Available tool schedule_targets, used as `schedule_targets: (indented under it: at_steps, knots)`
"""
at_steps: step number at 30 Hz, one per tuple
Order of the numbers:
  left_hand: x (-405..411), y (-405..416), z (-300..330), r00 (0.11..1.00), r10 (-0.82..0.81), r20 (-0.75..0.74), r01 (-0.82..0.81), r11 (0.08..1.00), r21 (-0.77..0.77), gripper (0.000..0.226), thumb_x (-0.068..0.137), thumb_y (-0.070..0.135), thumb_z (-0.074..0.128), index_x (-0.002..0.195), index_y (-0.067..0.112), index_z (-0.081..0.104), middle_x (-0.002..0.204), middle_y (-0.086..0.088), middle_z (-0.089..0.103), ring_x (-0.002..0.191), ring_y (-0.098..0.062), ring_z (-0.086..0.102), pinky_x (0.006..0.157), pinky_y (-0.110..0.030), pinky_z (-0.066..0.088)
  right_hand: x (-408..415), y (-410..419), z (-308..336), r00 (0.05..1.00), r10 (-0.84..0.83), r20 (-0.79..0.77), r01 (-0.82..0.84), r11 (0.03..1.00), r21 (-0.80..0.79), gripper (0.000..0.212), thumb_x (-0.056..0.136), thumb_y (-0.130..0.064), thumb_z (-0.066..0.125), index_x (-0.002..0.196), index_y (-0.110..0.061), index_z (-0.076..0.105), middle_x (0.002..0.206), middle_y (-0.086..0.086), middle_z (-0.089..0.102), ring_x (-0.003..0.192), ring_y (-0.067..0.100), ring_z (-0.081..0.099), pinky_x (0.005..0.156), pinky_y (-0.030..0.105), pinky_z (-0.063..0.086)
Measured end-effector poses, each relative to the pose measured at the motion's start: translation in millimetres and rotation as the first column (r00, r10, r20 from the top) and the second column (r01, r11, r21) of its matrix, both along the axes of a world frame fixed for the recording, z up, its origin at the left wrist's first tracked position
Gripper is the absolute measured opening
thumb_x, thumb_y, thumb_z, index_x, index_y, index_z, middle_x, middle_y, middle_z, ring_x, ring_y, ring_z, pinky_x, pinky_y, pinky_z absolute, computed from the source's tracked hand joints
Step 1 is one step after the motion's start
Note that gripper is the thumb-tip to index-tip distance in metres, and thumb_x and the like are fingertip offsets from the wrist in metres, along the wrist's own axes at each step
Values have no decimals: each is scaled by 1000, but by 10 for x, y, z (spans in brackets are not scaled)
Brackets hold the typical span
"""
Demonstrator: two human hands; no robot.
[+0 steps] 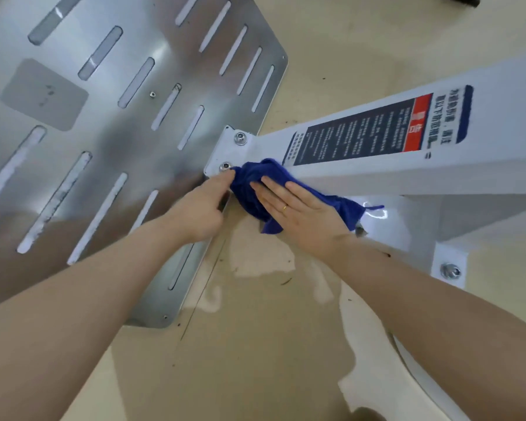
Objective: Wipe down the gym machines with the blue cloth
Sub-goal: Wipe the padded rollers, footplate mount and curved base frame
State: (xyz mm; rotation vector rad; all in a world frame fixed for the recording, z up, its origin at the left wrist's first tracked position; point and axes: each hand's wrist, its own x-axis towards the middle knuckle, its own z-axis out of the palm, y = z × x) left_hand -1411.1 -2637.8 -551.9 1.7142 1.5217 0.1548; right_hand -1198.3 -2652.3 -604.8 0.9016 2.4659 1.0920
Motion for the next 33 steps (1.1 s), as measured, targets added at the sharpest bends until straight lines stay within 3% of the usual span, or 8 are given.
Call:
schedule_targets:
  at_steps: [4,10,13,19,23,26,29,33]
  knots:
    - [-85,78,-245,983,-136,-125,159,968,195,57,78,-5,47,133,1,36,125,-17,49,116,-34,46,98,-34,35,-338,92,-134,999,-46,29,48,996,-77,68,94,-30,38,143,-8,-3,157,-3,8,145,14,5,108,45,-23]
    - [-74,78,-273,893,-213,-395,308,931,194,72,89,9,44,148,7,3,157,-10,1,145,-23,2,115,-28,1,62,-30,-122,984,-2,180,52,960,-277,60,97,-25,34,148,-7,8,158,4,9,145,17,12,112,43,-16]
    - [-22,45,-228,896,-200,-396,288,942,175,74,86,10,47,149,14,8,157,-9,-4,144,-24,7,115,-30,11,522,-162,-29,973,-182,-144,118,922,-368,52,84,-12,31,132,-8,53,136,8,53,118,27,57,108,38,24]
    - [245,-69,-79,896,-99,-434,147,986,79,84,86,18,52,149,24,-4,156,-7,-13,144,-25,2,114,-38,12,144,5,-17,746,-558,-362,222,722,-655,49,71,-23,41,105,0,67,103,14,69,92,34,66,92,41,48]
    - [431,-80,-27,964,-8,-267,51,987,155,83,87,19,49,148,27,-6,157,-11,-6,145,-27,-1,116,-35,5,394,-170,84,619,-736,-274,362,577,-732,74,74,-33,17,136,-6,44,140,12,47,127,32,42,110,43,27]
    - [573,-140,28,993,-84,-87,105,954,279,90,78,3,50,148,27,-1,158,0,-2,145,-20,1,117,-32,9,675,-458,131,340,-910,-235,511,389,-766,76,77,-38,13,149,-13,17,156,6,18,142,28,15,117,42,10]
    - [728,-222,37,995,-43,90,16,959,281,93,74,-5,49,147,26,2,157,5,3,144,-11,4,109,-12,11,489,-410,158,144,-970,-198,403,240,-883,59,91,-36,25,148,-20,18,157,-1,11,143,31,3,115,49,1]
    - [763,-235,126,981,67,181,-99,980,174,86,80,-5,47,148,30,8,156,11,6,142,-4,8,89,8,13,242,-142,104,204,-942,-268,312,322,-894,46,98,-45,27,140,-28,32,152,-7,23,139,32,12,112,54,2]
